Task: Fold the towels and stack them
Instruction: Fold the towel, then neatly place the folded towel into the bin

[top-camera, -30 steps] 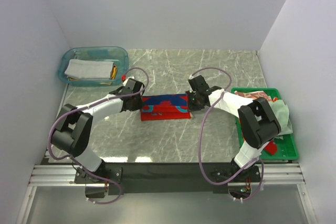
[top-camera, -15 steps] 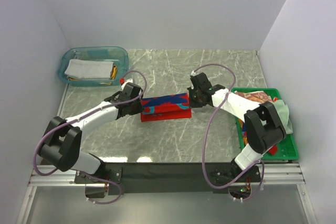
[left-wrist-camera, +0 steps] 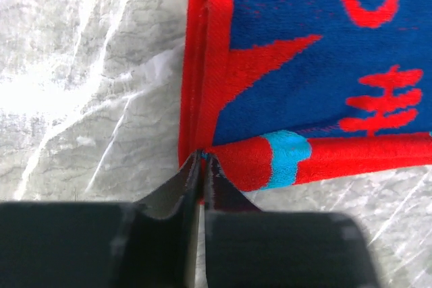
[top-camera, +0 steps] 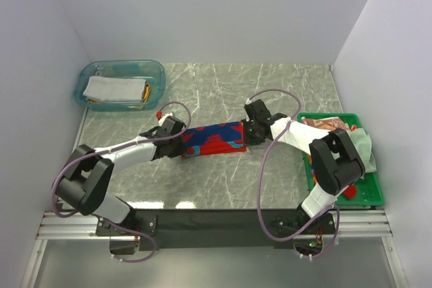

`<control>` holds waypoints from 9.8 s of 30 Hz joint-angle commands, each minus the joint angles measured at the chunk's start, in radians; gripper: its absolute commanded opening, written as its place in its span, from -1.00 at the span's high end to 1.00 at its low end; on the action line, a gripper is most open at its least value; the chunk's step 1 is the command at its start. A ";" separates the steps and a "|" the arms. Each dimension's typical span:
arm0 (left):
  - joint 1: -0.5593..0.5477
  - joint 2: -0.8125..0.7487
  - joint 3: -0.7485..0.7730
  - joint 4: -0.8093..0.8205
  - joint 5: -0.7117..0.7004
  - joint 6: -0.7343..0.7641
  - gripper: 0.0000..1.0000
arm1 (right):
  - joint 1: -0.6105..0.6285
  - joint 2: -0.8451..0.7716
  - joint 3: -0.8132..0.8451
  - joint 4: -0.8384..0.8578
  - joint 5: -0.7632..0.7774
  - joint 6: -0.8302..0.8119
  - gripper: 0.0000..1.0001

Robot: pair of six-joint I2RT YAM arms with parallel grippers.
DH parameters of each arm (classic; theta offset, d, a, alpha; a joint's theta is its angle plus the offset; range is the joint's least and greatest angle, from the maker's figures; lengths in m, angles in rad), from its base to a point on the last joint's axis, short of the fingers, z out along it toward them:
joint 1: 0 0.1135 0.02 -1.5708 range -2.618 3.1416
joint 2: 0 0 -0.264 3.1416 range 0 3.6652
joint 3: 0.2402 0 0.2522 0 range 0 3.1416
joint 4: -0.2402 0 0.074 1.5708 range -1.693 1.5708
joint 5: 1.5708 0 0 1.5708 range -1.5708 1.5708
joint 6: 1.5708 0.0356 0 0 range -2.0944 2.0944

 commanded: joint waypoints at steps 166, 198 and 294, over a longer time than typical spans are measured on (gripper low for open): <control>0.203 -0.198 -0.190 0.474 0.093 -0.204 -0.77 | 0.015 0.037 -0.387 1.272 -0.182 0.595 -0.22; -0.061 -0.382 -0.202 0.131 -0.132 -0.238 -0.62 | -0.011 -0.200 -0.473 0.898 -0.010 0.401 -0.05; 0.306 -0.128 -0.197 0.313 0.472 -0.223 -0.99 | 0.545 0.186 0.107 0.548 0.130 0.135 1.00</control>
